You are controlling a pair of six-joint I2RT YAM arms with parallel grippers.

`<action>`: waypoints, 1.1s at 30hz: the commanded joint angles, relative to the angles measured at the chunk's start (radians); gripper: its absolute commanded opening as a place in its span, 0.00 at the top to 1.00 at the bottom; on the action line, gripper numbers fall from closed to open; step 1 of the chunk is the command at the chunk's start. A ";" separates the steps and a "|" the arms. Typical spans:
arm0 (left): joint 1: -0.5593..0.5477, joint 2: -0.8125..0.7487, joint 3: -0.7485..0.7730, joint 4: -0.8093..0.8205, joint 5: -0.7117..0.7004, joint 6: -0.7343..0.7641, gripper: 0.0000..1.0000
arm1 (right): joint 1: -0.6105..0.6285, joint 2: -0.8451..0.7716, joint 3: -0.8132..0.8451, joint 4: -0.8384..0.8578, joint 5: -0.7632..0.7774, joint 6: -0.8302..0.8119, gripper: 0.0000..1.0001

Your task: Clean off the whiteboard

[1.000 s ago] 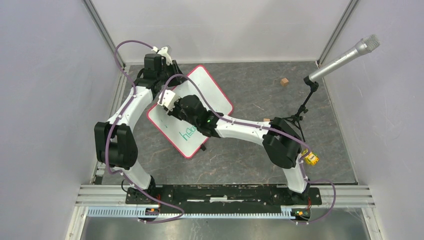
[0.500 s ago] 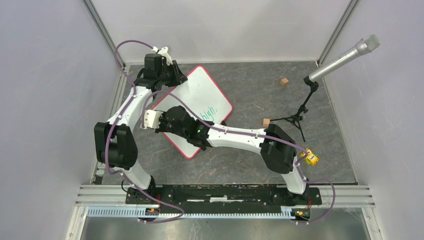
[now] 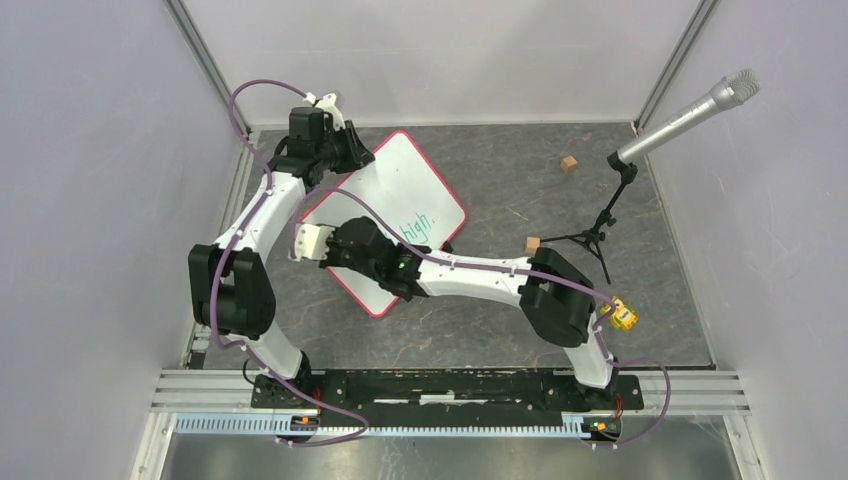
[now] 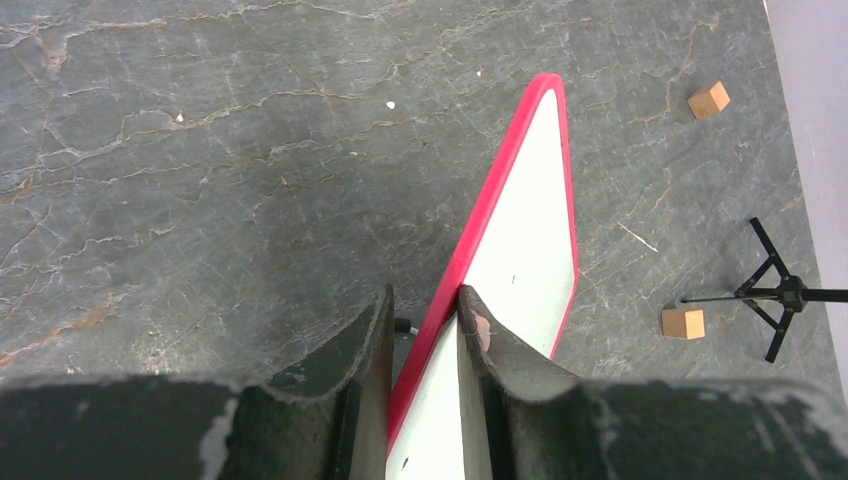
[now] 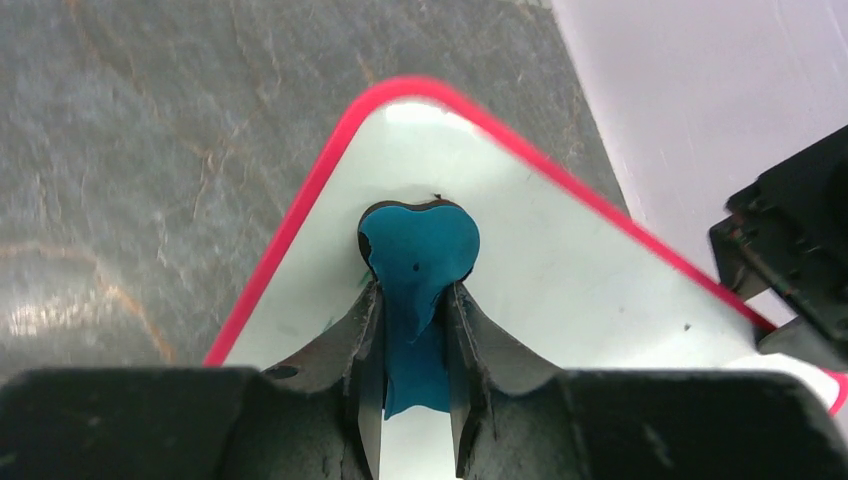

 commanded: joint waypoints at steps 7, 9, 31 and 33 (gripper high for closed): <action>-0.016 -0.026 0.023 -0.048 -0.012 -0.015 0.80 | 0.016 -0.051 -0.171 -0.109 -0.044 -0.089 0.74; -0.016 -0.026 0.024 -0.047 -0.010 -0.018 0.80 | 0.016 -0.059 -0.162 -0.090 -0.025 -0.081 0.74; -0.016 -0.007 0.029 -0.043 -0.003 -0.021 0.80 | 0.035 -0.070 -0.174 -0.050 -0.028 -0.147 0.72; -0.016 -0.005 0.030 -0.042 0.002 -0.025 0.80 | 0.041 -0.080 -0.202 -0.088 -0.067 -0.143 0.71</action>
